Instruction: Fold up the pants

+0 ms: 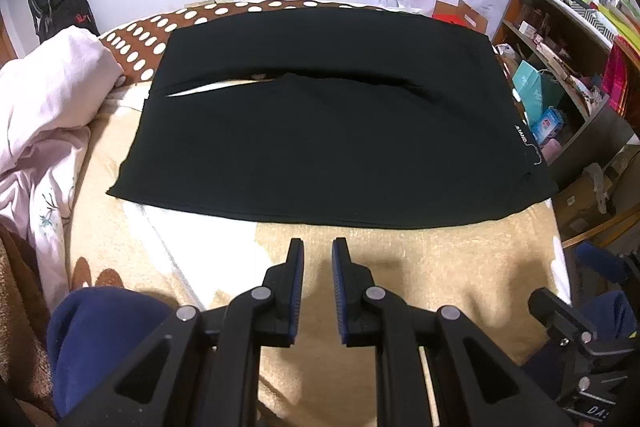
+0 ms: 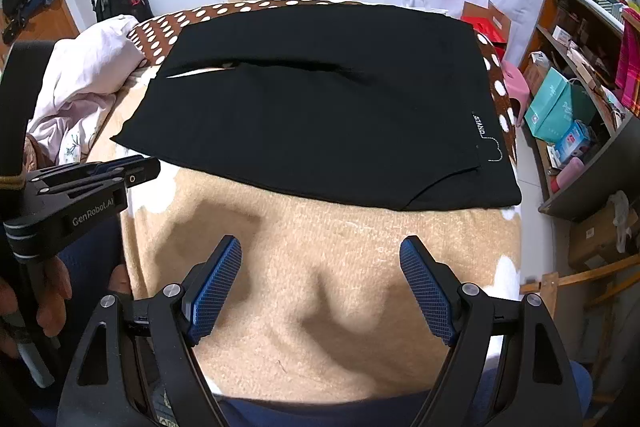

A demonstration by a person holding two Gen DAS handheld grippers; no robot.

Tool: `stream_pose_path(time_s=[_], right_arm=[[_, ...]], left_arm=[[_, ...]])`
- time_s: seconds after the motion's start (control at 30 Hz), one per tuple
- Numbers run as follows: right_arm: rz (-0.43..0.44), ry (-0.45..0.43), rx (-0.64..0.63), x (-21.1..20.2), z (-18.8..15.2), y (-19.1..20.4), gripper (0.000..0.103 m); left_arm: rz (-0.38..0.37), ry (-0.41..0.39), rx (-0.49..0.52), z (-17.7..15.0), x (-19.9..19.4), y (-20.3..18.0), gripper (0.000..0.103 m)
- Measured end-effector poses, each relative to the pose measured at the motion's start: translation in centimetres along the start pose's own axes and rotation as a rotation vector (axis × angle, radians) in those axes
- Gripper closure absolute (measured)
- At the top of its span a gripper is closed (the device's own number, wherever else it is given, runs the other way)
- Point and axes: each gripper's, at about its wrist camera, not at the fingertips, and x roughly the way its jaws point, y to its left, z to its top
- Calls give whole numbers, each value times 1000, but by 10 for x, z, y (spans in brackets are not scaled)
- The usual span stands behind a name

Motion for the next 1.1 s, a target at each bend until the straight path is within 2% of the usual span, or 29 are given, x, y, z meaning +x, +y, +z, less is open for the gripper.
stream_pose_path(time_s=[0.4,0.67,1.1], right_arm=[[4,1,-3,1,1,1,21],[4,2,-3,3,0,2,21],[6,-3,4,2,0,-2,21]], left_arm=[[35,-30,43,-1,-4,-6,87],[41,-38,28,-1,-5,-4,87],[-3,-26,31,-2,-2,-6,87]])
